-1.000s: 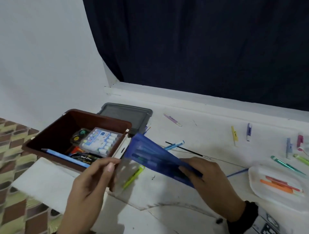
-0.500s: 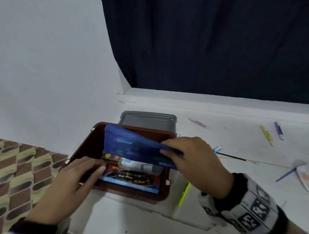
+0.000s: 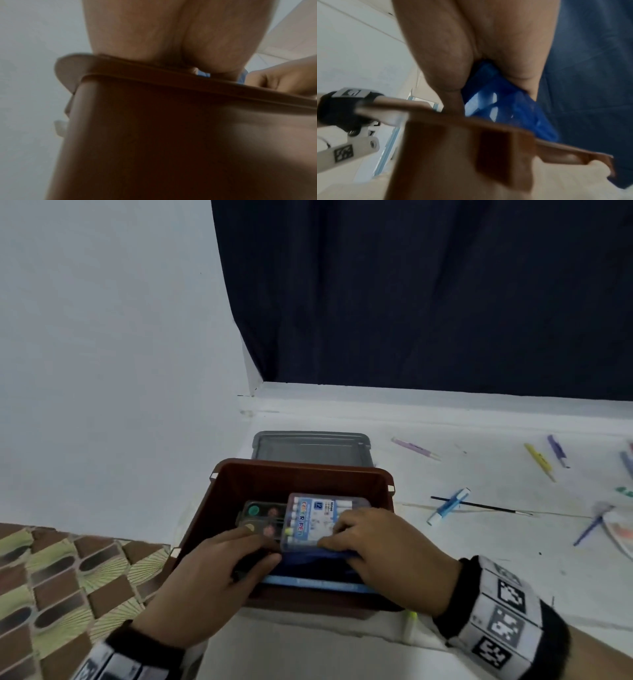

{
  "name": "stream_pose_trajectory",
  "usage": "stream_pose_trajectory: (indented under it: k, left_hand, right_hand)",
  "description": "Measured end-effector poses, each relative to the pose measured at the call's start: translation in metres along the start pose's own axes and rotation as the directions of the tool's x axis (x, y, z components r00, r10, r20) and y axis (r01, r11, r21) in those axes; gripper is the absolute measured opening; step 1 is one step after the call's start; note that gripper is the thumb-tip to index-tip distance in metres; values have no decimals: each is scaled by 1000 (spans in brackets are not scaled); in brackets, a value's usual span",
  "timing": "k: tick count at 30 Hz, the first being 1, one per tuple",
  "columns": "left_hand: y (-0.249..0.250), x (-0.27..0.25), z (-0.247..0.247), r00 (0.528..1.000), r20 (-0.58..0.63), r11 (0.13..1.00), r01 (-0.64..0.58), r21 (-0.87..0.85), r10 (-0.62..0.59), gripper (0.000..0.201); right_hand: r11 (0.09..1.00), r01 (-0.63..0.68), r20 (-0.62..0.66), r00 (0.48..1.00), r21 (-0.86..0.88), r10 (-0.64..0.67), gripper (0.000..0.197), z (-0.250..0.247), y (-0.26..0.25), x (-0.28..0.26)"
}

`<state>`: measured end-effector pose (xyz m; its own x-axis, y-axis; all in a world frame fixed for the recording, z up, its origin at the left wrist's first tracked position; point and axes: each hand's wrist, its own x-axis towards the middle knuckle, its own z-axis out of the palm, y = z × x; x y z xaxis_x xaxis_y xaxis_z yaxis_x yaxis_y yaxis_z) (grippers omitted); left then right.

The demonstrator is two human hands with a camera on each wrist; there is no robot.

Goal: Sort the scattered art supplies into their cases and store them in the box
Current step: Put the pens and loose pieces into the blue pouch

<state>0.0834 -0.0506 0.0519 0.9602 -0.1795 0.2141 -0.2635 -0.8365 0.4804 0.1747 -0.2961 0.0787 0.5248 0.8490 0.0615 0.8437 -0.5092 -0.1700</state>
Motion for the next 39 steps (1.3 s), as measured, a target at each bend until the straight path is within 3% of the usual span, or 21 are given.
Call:
stream_pose_trajectory:
  k: [4,9,14,18,21,22,23,26,29,32,36,39]
  left_hand:
    - [0,-2,-1,999,-31,998,-19,-57,17,12]
    - [-4,1,-2,994,-111,997,-14,-78,5,11]
    - [-4,1,2,997,-68,999,-35,6,36,5]
    - [1,-2,7,999,25,990,-35,140,32,57]
    - [4,-7,6,993,61,975,-110,191,100,67]
    - [6,-6,5,986,83,963,-159,217,144,67]
    - [8,-5,4,986,127,977,-131,167,110,62]
    - [-2,-5,14,949,165,898,-310,312,270,42]
    - [-5,-6,20,915,144,799,-401,448,378,48]
    - [-4,-5,23,904,138,737,-412,536,405,45]
    - [-7,-1,28,911,147,731,-399,554,386,65]
    - [-11,-1,29,913,173,731,-401,552,370,73]
  right_hand:
    - [998,68,-139,988,10,-65,29,7,-8,-7]
    - [992,104,-272,959,67,-82,28,7,-14,1]
    - [997,53,15,998,52,-53,41,13,-8,-4]
    - [975,-44,177,984,216,5,39,12,-4,-21]
    - [991,2,148,989,136,-22,49,13,-7,-31]
    - [998,41,113,993,54,-46,45,13,-9,-32]
    - [997,76,86,993,-6,-75,37,13,-13,-32]
    - [979,166,108,982,-119,-153,7,14,-19,-30]
    - [966,222,94,973,-132,-211,27,20,-18,-26]
    - [947,266,152,959,-179,-240,18,23,-17,-19]
    - [957,239,312,933,-166,-179,38,22,-19,-7]
    - [968,196,294,945,-156,-144,44,19,-21,-6]
